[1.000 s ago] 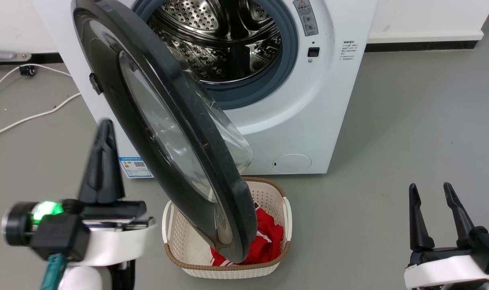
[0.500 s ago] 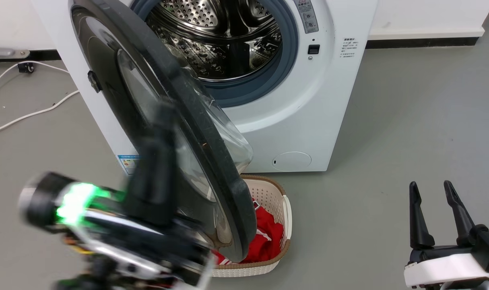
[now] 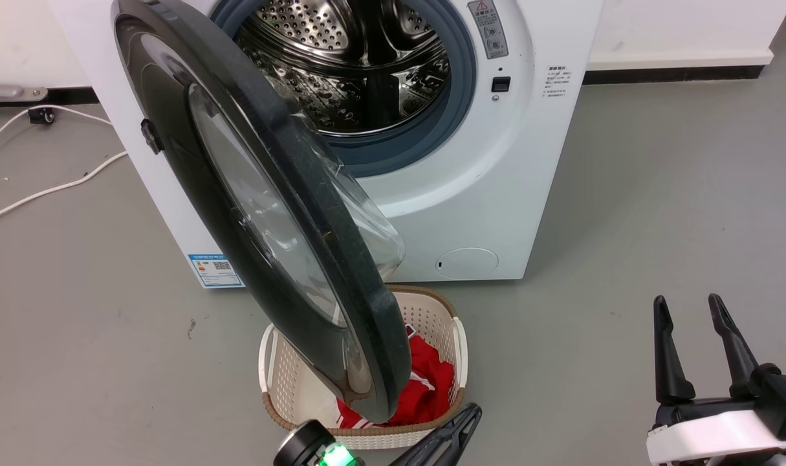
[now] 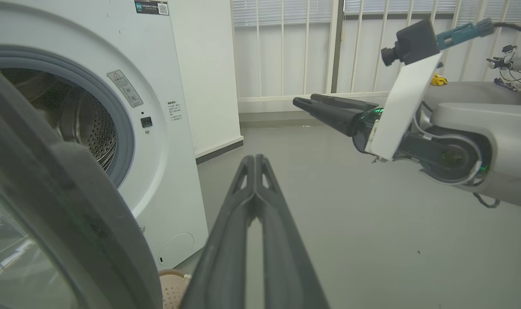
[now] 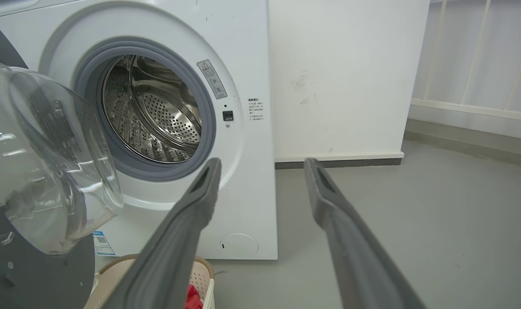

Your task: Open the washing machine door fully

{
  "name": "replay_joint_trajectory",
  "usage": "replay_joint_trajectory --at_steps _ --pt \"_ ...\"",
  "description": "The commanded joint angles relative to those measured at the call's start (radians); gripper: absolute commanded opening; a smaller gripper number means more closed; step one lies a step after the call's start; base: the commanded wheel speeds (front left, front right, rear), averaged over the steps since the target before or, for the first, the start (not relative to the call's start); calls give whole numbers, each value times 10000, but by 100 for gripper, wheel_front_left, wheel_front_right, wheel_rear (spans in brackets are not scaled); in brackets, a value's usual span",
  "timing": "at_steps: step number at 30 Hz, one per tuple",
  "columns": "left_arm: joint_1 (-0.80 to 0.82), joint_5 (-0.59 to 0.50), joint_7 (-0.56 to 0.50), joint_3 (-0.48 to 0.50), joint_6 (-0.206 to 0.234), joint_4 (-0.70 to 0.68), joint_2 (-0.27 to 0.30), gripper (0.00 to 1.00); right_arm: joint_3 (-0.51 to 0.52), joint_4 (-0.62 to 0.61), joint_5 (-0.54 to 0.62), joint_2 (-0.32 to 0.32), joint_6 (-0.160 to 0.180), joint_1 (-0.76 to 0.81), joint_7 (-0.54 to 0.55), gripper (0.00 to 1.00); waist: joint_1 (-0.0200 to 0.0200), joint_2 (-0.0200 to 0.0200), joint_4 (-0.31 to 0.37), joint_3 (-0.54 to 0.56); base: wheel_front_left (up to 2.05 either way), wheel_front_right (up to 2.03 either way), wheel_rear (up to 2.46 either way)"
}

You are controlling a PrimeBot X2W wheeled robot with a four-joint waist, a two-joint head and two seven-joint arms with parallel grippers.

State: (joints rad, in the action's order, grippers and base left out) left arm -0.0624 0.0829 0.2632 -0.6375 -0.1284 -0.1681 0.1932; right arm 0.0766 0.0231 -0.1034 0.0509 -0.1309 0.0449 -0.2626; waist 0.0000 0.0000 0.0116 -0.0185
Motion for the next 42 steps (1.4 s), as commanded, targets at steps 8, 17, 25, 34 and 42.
replay_joint_trajectory --at_steps 8,17,25,34,42 --pt "990 -56 21 11 164 1652 -712 0 -68 29 -89 -16 3 -28 -25 100 0 0 27 -50 0 0 0" --pt "2096 89 21 799 949 2695 -1244 0 -164 144 -215 -16 3 -117 -25 100 0 0 183 -188 0 0 0" --pt "2319 281 21 1142 1341 3242 -1350 0 -221 270 -368 -16 3 -180 -27 100 0 0 263 -243 0 0 0" --pt "2078 449 -10 1628 1729 3570 -1274 0 -289 373 -521 -16 3 -185 -25 100 0 0 113 -269 0 0 0" --pt "1320 340 -12 1850 1972 2958 -1018 0 -292 449 -603 -16 3 -88 -25 100 0 0 -234 -238 0 0 0"
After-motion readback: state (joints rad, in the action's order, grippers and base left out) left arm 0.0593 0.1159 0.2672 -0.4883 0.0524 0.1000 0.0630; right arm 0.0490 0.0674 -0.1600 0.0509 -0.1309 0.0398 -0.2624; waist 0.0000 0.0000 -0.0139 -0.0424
